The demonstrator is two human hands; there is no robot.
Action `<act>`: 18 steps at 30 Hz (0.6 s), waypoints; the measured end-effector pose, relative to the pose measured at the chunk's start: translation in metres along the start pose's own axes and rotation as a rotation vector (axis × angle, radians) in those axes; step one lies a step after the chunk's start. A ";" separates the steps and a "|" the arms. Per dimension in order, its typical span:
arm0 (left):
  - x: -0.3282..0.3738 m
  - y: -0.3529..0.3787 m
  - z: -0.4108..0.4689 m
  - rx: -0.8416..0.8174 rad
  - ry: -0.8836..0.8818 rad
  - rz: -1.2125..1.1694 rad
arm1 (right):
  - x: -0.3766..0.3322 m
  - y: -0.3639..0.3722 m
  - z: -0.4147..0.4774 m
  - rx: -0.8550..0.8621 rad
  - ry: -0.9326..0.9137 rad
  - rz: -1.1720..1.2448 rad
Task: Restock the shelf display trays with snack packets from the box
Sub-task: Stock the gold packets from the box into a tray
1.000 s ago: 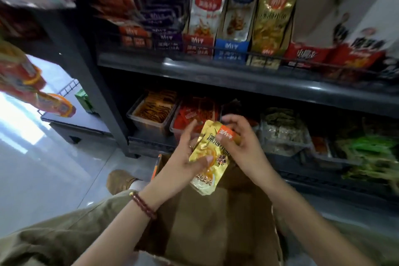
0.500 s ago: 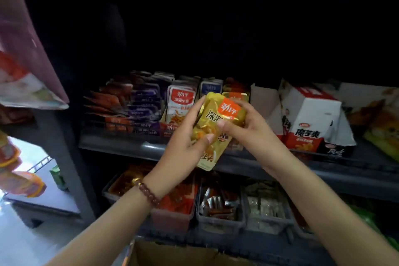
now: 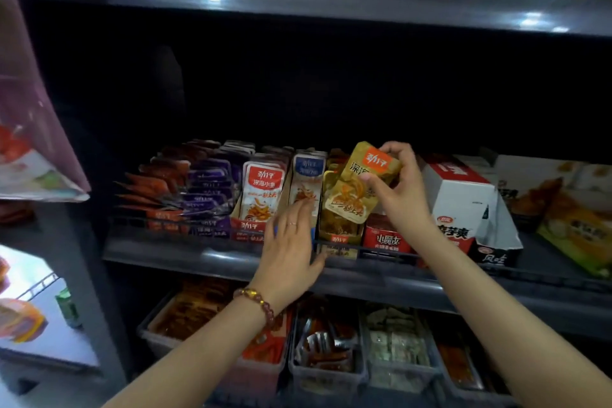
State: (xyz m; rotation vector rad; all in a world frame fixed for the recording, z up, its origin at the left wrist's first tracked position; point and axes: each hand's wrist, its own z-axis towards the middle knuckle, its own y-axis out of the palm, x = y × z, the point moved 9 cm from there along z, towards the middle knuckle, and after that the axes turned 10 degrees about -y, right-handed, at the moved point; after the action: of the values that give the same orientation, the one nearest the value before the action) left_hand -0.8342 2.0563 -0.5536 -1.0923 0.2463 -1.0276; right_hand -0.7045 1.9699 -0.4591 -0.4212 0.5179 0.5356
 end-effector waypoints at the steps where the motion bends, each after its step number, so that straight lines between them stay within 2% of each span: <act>1: 0.000 0.002 -0.001 -0.005 0.025 0.013 | 0.005 -0.001 -0.001 0.019 0.001 0.001; 3: 0.007 0.012 -0.005 -0.076 0.123 0.079 | 0.014 0.002 -0.004 0.006 0.002 0.009; 5: 0.011 0.021 -0.007 -0.139 0.180 0.141 | 0.026 0.014 -0.010 -0.106 0.016 -0.028; 8: 0.009 0.023 -0.005 -0.150 0.177 0.146 | 0.045 0.032 -0.020 -0.292 0.017 -0.155; 13: 0.007 0.025 -0.001 -0.178 0.197 0.112 | 0.055 0.047 -0.016 -0.425 -0.026 -0.346; 18: 0.007 0.021 0.004 -0.186 0.209 0.079 | 0.052 0.051 -0.007 -0.412 -0.140 -0.679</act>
State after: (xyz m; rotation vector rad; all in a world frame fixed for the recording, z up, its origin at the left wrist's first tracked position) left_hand -0.8162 2.0550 -0.5672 -1.1326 0.5584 -1.0639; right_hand -0.6981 2.0248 -0.5063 -0.9013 0.1022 0.0055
